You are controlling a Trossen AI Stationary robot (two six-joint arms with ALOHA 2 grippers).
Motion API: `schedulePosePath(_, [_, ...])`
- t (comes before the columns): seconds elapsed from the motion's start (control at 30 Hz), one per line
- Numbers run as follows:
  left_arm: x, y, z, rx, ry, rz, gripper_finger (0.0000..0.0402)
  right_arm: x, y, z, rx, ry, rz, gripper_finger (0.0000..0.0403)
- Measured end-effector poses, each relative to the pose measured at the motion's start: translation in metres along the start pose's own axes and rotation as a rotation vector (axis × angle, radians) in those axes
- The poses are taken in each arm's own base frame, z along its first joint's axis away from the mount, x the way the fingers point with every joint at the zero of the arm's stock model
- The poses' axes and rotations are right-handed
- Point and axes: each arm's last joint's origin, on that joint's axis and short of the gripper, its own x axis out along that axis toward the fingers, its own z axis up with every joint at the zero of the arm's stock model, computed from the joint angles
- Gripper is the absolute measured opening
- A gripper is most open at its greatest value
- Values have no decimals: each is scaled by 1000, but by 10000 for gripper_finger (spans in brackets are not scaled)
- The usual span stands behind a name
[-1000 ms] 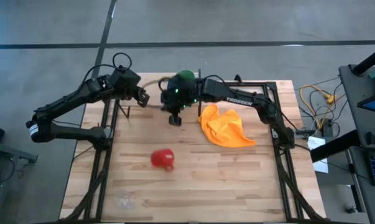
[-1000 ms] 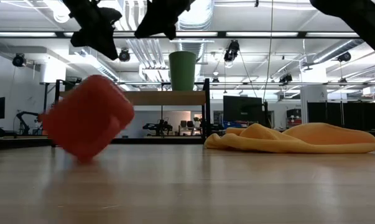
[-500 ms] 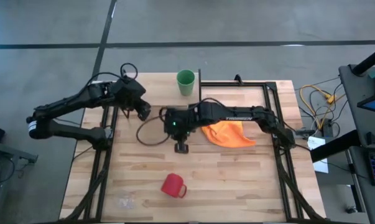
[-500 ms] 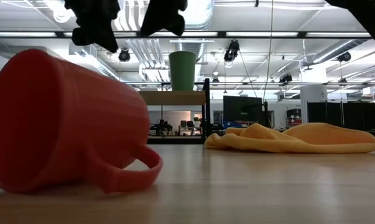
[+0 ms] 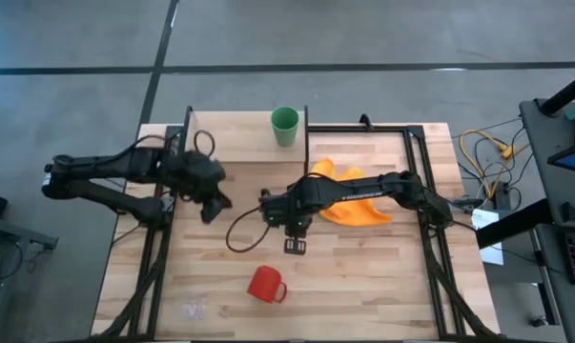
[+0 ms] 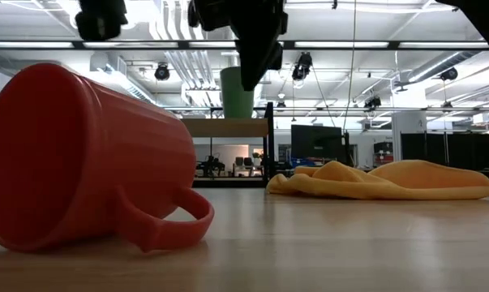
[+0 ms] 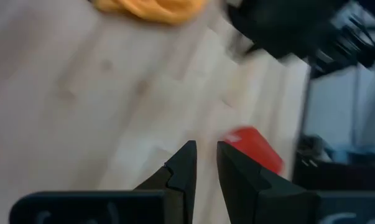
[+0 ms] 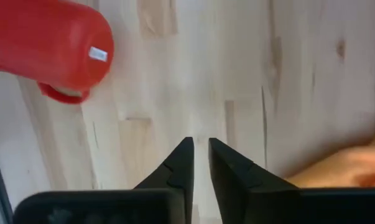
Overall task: Stack small to large cups/mugs on shelf
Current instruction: Put the red mug on the shelf
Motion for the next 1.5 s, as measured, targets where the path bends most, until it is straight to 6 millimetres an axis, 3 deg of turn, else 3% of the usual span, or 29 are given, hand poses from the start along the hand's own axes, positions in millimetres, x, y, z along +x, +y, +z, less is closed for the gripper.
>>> schedulePosePath(0.3, [14, -49, -38, -45, 71, 1, 49, -29, 20, -3, -12, -66, 56, 66])
schedulePosePath(0.57, [63, -95, -78, 41, 92, 101, 49, -34, 24, -6, -12, -48, 74, 71])
schedulePosePath(0.73, [92, -125, -92, -14, -10, 37, 49, -28, 23, -13, -2, 31, 81, 77])
schedulePosePath(0.93, [128, -157, -116, -62, 21, 9, 49, -19, 29, -18, -94, 76, 74, 93])
schedulePosePath(1.2, [164, -180, -144, 61, 74, 85, 49, -19, 40, -22, -242, 76, 83, 109])
schedulePosePath(1.5, [184, -176, -157, 247, 88, 263, 49, -55, 44, -26, -287, -14, 103, 109])
